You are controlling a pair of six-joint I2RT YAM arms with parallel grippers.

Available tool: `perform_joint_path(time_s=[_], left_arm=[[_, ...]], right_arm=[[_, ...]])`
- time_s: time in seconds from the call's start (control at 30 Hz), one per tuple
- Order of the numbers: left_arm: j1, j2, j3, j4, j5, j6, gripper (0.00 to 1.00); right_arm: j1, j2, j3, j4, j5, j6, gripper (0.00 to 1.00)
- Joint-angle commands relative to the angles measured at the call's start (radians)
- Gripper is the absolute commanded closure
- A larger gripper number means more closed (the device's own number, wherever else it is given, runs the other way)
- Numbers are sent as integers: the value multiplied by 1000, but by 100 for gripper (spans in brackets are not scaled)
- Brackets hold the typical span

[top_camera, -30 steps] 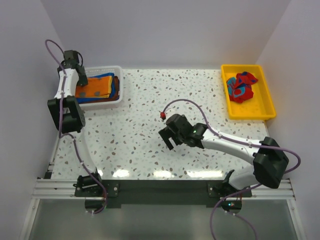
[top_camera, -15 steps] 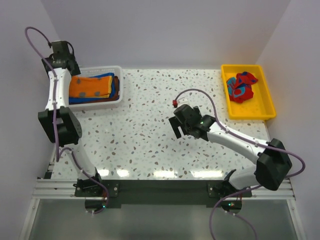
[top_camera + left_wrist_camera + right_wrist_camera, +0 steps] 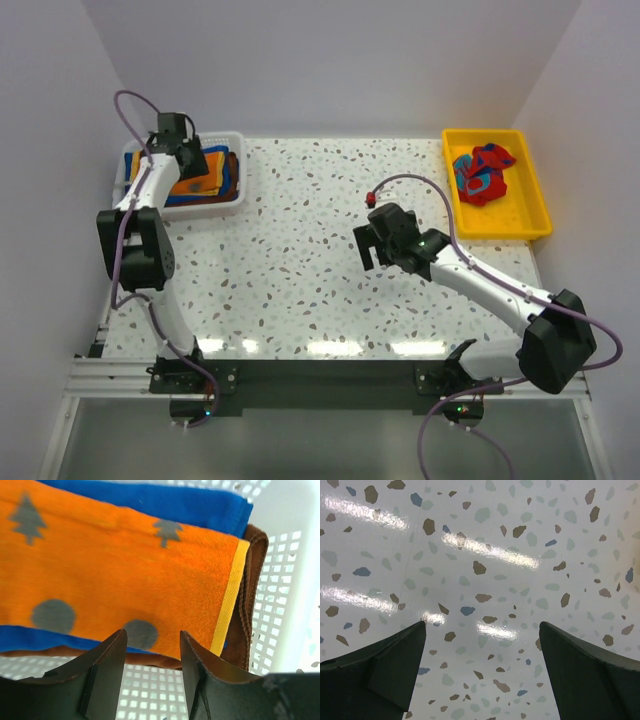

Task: Fold and stack the towels
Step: Neatly place the folded towel into the bin

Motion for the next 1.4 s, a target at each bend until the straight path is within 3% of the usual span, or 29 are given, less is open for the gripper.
perform_joint_path(time_s=[0.0, 0.2, 0.33, 0.57, 0.7, 0.73, 0.83, 1.17, 1.37], left_arm=[[-34, 26, -22, 97, 41, -50, 49], [-80, 121, -43, 86, 54, -94, 54], [-86, 51, -96, 105, 56, -110, 52], [-84, -159, -96, 76, 36, -97, 30], [-86, -331, -121, 63, 48, -65, 17], [-86, -397, -135, 60, 53, -55, 8], [-86, -504, -206, 65, 64, -39, 0], [-83, -966, -424, 14, 38, -25, 0], [-84, -1340, -503, -92, -63, -15, 0]], right_arm=[[-9, -20, -23, 47, -31, 18, 2], [-20, -13, -36, 58, -39, 18, 2], [-28, -20, -41, 64, -39, 18, 2], [-32, -45, 2, 41, -8, 24, 2], [-40, -71, 23, 15, 27, 36, 1], [-41, -86, 32, 0, 42, 44, 1], [-46, -118, 62, -32, 84, 69, 1], [-55, -284, 154, -118, 358, 122, 1], [-57, -522, 117, -112, 529, 86, 1]])
